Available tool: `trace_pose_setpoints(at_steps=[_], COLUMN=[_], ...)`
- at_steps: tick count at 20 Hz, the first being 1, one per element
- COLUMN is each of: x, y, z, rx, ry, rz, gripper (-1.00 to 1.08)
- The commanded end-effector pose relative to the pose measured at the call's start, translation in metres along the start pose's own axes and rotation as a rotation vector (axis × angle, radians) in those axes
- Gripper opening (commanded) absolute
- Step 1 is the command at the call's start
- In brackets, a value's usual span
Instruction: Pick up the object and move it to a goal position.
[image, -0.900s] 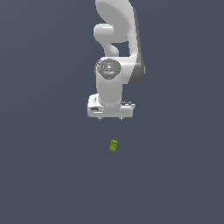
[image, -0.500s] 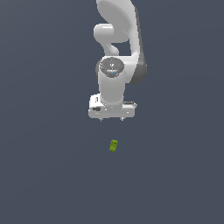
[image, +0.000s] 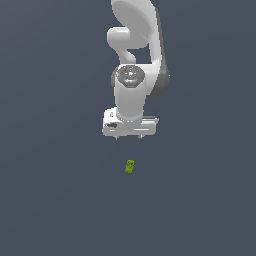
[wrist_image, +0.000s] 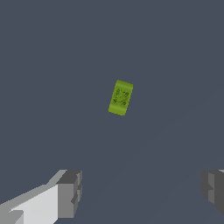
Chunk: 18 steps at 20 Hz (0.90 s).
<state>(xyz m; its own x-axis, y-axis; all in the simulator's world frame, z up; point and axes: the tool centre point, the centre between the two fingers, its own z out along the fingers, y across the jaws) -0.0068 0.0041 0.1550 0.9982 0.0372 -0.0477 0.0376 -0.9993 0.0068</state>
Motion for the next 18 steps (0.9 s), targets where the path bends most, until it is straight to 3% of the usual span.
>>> trace_pose_setpoints(at_steps=[1,18], x=[0.003,0.061], y=[0.0,-0.003], z=[0.003,0.073], rx=[0.001,0.012], ry=[0.002,0.039], rz=[0.011,0.229], gripper=[1.0,1.0])
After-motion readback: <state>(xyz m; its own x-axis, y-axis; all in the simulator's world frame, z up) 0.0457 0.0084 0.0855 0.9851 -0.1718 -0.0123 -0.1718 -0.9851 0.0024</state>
